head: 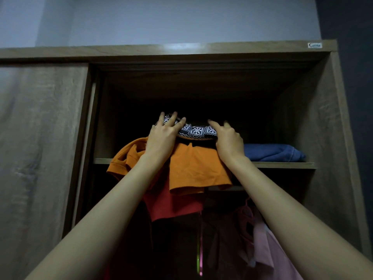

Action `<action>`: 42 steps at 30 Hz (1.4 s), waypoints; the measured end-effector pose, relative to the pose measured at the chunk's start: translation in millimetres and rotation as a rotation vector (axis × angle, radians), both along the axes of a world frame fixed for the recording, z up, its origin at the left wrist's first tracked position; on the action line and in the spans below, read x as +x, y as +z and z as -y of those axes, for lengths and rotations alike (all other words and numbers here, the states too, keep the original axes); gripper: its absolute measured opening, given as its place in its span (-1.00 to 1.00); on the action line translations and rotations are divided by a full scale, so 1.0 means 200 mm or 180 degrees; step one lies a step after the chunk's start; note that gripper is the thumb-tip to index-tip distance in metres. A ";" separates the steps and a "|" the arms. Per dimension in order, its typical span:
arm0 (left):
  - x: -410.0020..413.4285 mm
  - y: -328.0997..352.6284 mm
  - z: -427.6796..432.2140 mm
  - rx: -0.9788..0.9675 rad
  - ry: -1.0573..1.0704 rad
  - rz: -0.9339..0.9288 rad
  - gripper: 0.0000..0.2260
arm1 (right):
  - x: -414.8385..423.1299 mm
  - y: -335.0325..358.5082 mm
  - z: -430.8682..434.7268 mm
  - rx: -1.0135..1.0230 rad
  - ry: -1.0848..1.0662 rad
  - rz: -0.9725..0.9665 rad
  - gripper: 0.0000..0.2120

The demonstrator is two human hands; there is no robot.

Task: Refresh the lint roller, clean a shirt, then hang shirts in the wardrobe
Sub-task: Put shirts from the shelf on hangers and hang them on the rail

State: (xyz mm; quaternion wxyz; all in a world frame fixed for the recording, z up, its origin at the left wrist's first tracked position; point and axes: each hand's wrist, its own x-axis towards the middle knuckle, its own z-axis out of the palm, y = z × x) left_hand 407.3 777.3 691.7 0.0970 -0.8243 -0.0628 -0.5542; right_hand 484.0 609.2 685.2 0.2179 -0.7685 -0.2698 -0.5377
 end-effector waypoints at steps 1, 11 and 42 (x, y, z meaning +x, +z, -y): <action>0.00 0.00 0.00 0.0011 -0.0002 0.0001 -0.55 | 0.00 0.00 0.00 -0.0074 -0.0118 0.0020 -0.48; -0.02 -0.05 -0.01 0.0329 -0.0109 0.0130 -0.52 | -0.01 -0.04 -0.03 -0.0443 -0.0421 0.0720 -0.45; 0.21 -0.02 0.45 0.0744 0.0027 -0.0381 -0.53 | 0.30 0.12 0.41 -0.0769 -0.0721 0.1576 -0.80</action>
